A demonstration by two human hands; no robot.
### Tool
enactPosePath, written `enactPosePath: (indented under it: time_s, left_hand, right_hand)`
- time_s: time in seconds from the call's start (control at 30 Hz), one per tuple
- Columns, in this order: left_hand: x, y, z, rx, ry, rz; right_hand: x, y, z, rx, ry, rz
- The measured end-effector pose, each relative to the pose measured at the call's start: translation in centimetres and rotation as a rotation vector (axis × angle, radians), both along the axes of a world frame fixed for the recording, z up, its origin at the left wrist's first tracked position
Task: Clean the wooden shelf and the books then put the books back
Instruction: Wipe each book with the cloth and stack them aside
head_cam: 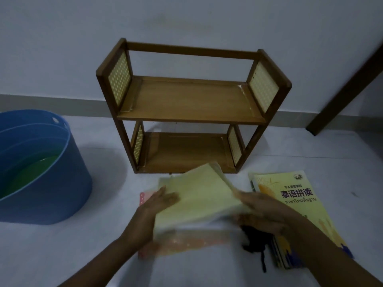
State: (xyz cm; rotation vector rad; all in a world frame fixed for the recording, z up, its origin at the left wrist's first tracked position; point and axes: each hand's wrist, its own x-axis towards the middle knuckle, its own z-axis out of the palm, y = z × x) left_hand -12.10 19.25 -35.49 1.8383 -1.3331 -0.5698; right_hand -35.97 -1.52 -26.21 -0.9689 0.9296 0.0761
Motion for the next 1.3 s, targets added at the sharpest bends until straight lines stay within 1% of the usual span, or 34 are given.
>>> enactPosePath:
  time_s: [0.03, 0.07, 0.1, 0.13, 0.17, 0.2, 0.23, 0.3, 0.4, 0.47, 0.53, 0.6, 0.67, 0.77, 0.83, 0.87, 0.93, 0.97, 1.03, 1.1, 1.13, 1.2, 1.3]
  left_hand:
    - [-0.1, -0.5, 1.6, -0.076, 0.058, 0.047]
    - [-0.2, -0.9, 3.6, -0.15, 0.042, 0.072]
    - [-0.1, -1.4, 5.3, -0.179, 0.058, 0.092]
    - [0.1, -1.7, 6.9, -0.181, 0.098, 0.106]
    - [0.5, -1.9, 8.2, -0.18, 0.163, 0.114]
    - [1.0, -2.3, 9.1, -0.163, 0.233, 0.106]
    - [1.3, -2.3, 10.0, -0.144, 0.31, 0.089]
    - [2.0, -2.4, 10.9, -0.115, 0.427, 0.039]
    - [1.8, -2.1, 10.9, -0.089, 0.504, -0.011]
    - [1.3, -2.0, 9.9, -0.043, 0.551, -0.022]
    - [0.7, -1.8, 9.1, -0.032, 0.595, 0.019]
    - [0.2, -1.7, 7.9, -0.043, 0.616, 0.143]
    - [-0.2, -1.5, 6.8, -0.024, 0.532, 0.242]
    - [-1.5, -2.0, 6.4, -0.025, 0.328, 0.278]
    - [-2.9, -2.7, 7.3, -0.056, 0.264, 0.318]
    - [-3.9, -3.3, 8.0, -0.075, 0.267, 0.302]
    - [-6.0, -4.7, 9.1, -0.065, 0.363, 0.201]
    - [-6.8, -5.3, 9.6, -0.01, 0.455, 0.134]
    - [-9.2, -7.2, 10.2, 0.169, 0.666, 0.007]
    - [-11.6, -9.8, 9.8, 0.306, 0.771, -0.078]
    - [-12.6, -11.1, 9.5, 0.337, 0.792, -0.093]
    - [-15.3, -14.5, 8.4, 0.392, 0.816, -0.087]
    - [-18.5, -18.7, 6.8, 0.478, 0.935, -0.054]
  right_hand:
    - [-0.2, -0.8, 0.6, -0.003, -0.052, -0.068]
    - [-0.8, -1.7, 0.5, -0.064, -0.091, -0.101]
    - [-1.5, -2.4, 0.4, -0.19, -0.099, -0.094]
    - [-2.1, -3.1, 0.5, -0.356, -0.104, -0.034]
    - [-2.7, -3.5, 0.5, -0.508, -0.106, 0.082]
    - [-3.0, -3.5, 0.6, -0.59, -0.12, 0.2]
    - [-2.8, -3.1, 0.8, -0.627, -0.146, 0.271]
    - [-1.4, -1.9, 1.2, -0.716, -0.175, 0.324]
    - [0.8, -0.9, 0.1, -0.882, -0.152, 0.234]
    - [1.7, -0.8, -0.9, -0.911, -0.083, 0.175]
    - [2.1, -0.5, -2.1, -0.944, -0.012, 0.189]
    - [2.7, 0.2, -3.1, -0.925, -0.05, 0.166]
    - [3.2, 1.3, -3.3, -0.944, -0.055, 0.112]
    - [3.1, 1.3, -3.6, -0.974, -0.068, 0.046]
    - [2.3, 1.1, -2.6, -0.955, -0.092, -0.029]
    - [1.3, 0.8, -1.9, -0.925, -0.102, -0.118]
    - [-1.1, 0.3, -0.5, -0.939, -0.125, -0.329]
    - [-2.3, 0.3, 0.1, -0.981, -0.121, -0.423]
    - [-5.6, -0.3, 0.0, -1.079, -0.032, -0.518]
    - [-9.1, -1.3, -0.3, -1.147, 0.123, -0.539]
    - [-10.4, -2.0, -0.5, -1.173, 0.191, -0.517]
    - [-13.4, -4.1, -0.5, -1.194, 0.302, -0.455]
    - [-15.9, -7.8, -1.3, -1.196, 0.431, -0.366]
